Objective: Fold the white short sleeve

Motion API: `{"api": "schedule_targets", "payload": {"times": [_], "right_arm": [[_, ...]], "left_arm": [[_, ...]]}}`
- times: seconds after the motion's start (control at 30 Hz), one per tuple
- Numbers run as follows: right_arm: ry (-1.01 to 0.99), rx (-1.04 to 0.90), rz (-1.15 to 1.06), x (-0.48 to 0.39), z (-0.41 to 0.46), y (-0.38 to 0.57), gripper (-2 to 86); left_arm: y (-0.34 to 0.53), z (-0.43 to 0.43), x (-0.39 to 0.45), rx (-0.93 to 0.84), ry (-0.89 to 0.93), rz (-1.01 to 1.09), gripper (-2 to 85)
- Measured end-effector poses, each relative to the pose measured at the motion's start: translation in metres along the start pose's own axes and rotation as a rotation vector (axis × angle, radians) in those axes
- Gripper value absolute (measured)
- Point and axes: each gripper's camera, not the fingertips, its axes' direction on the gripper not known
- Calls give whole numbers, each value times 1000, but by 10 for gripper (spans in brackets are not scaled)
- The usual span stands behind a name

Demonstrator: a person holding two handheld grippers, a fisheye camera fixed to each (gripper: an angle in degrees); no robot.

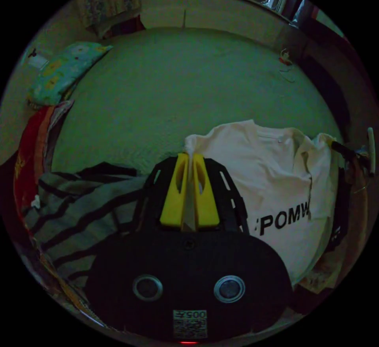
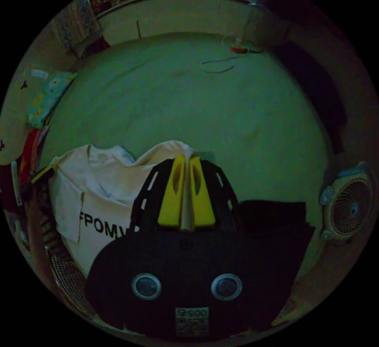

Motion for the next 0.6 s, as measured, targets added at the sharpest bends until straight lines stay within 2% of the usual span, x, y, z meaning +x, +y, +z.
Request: {"api": "schedule_targets", "payload": {"times": [0.17,0.27,0.47,0.6], "right_arm": [[32,189,82,-2,-51,-14,-14],[14,250,97,-2,-69,2,-13],[-35,265,33,7,-102,86,-12],[-31,215,-50,12,-120,157,-13]], "left_arm": [[-20,-48,4,166,-90,-26,19],[-12,-71,-2,249,-60,-76,20],[67,-96,-7,297,-1,-43,21],[160,-115,-11,291,68,-10,23]]}}
